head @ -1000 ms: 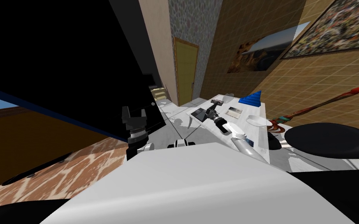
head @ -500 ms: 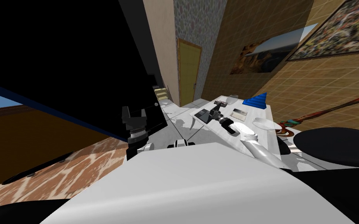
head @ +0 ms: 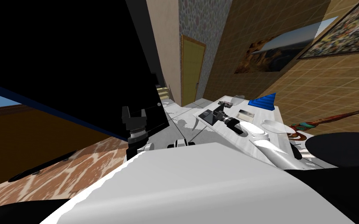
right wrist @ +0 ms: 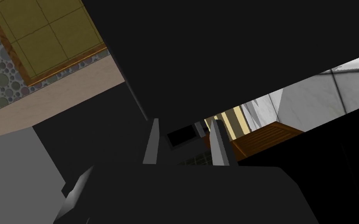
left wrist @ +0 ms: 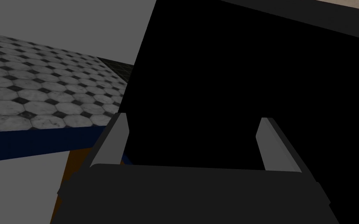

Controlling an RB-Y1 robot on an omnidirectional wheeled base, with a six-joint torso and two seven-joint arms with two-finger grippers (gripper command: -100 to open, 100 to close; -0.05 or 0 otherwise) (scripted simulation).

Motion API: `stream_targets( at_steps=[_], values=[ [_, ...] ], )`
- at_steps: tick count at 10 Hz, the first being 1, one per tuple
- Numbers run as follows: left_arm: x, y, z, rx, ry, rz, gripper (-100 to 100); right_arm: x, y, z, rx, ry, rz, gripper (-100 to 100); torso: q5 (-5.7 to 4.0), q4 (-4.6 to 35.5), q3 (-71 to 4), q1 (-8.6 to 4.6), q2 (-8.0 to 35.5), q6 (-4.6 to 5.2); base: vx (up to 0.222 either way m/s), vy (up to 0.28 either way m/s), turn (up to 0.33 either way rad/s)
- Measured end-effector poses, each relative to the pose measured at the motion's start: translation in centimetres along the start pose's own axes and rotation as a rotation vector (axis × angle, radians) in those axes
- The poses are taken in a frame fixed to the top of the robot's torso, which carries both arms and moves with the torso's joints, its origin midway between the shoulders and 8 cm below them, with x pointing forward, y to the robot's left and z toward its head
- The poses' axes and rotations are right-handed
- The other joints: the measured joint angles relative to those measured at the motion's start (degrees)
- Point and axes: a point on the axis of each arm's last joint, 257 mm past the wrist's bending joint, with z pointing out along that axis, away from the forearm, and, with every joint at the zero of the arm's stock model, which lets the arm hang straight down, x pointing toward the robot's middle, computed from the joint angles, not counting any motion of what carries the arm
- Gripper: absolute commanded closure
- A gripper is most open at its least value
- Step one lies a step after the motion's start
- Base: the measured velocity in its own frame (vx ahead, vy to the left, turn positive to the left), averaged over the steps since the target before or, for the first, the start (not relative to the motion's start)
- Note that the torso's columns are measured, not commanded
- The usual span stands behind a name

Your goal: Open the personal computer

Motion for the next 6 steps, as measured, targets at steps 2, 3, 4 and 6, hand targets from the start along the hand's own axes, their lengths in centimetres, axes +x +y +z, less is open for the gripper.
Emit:
stream_targets(
  at_steps=[2,3,4,6],
  values=[
    [0.0,0.0,0.0,0.000,0.000,0.000,0,1.4,-0.1,-0.9,-0.037,0.027,-0.012,100,0.24,0.25,0.17,0.33,0.30,-0.05,0.050,0.085,0.015],
    [0.0,0.0,0.0,0.000,0.000,0.000,0,2.5,-0.4,-1.4,-0.053,0.046,-0.018,100,0.29,0.29,0.22,0.54,0.36,-0.09,0.053,0.090,0.015],
    [0.0,0.0,0.0,0.000,0.000,0.000,0,3.0,-0.6,-1.8,-0.064,0.055,-0.027,100,0.31,0.30,0.23,0.58,0.38,-0.10,0.067,0.113,0.037],
    [0.0,0.0,0.0,0.000,0.000,0.000,0,4.7,-1.2,-2.7,-0.092,0.080,-0.042,100,0.29,0.28,0.18,0.50,0.32,-0.10,0.060,0.093,0.024]
  ],
)
